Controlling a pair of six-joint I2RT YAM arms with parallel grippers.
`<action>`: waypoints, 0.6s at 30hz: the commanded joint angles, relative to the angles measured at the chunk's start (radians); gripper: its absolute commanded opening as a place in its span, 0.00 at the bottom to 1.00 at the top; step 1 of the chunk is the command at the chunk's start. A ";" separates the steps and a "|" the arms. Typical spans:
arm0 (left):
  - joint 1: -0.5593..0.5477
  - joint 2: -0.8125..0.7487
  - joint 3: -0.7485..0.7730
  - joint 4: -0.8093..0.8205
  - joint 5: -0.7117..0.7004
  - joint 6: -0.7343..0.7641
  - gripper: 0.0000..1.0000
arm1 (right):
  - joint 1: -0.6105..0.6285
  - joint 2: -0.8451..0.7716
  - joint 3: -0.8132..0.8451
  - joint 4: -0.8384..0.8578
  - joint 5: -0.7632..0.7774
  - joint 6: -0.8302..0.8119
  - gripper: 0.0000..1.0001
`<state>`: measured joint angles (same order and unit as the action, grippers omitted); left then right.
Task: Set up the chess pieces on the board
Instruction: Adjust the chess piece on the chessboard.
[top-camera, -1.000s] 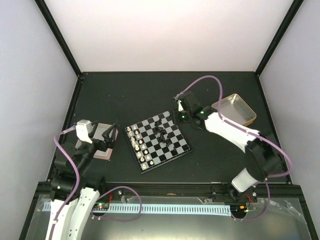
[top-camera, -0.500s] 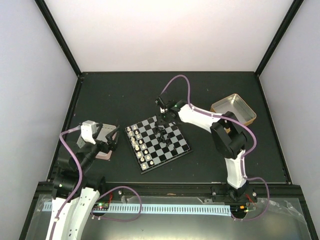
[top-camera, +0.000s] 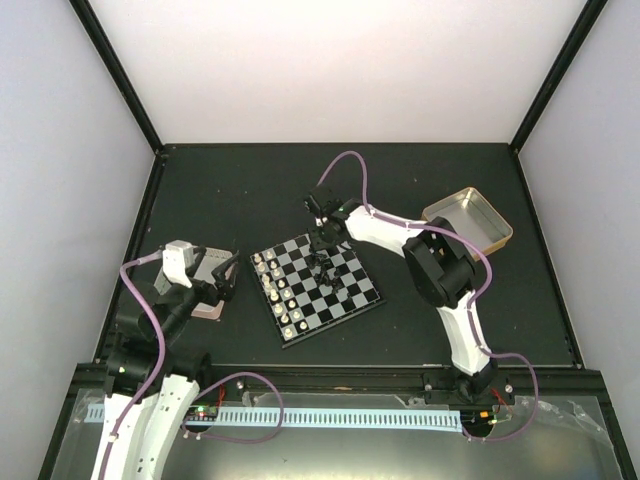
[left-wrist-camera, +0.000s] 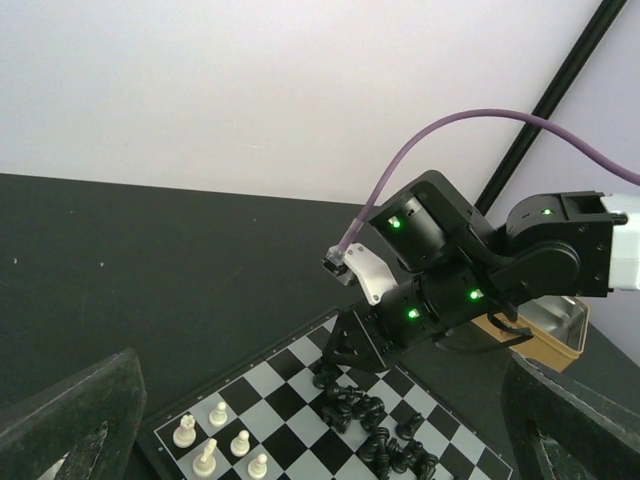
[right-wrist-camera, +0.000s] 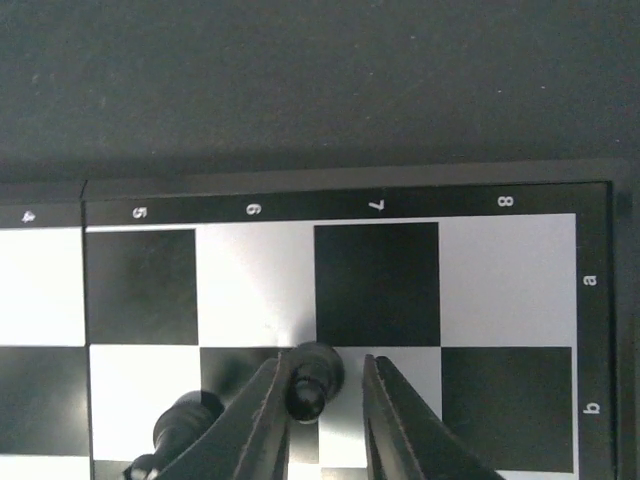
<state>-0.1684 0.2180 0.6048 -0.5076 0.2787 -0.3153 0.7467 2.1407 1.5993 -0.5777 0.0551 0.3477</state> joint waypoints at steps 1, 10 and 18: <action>0.003 0.016 0.000 0.003 0.007 -0.002 0.99 | 0.005 0.029 0.040 -0.013 0.060 -0.012 0.18; 0.003 0.032 0.003 -0.001 0.006 0.000 0.99 | 0.006 0.072 0.066 -0.004 0.097 -0.004 0.11; 0.003 0.034 0.001 -0.002 0.004 0.001 0.99 | 0.005 0.102 0.100 -0.020 0.113 0.010 0.11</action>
<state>-0.1684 0.2386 0.6044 -0.5079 0.2783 -0.3153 0.7467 2.2089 1.6901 -0.5812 0.1349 0.3435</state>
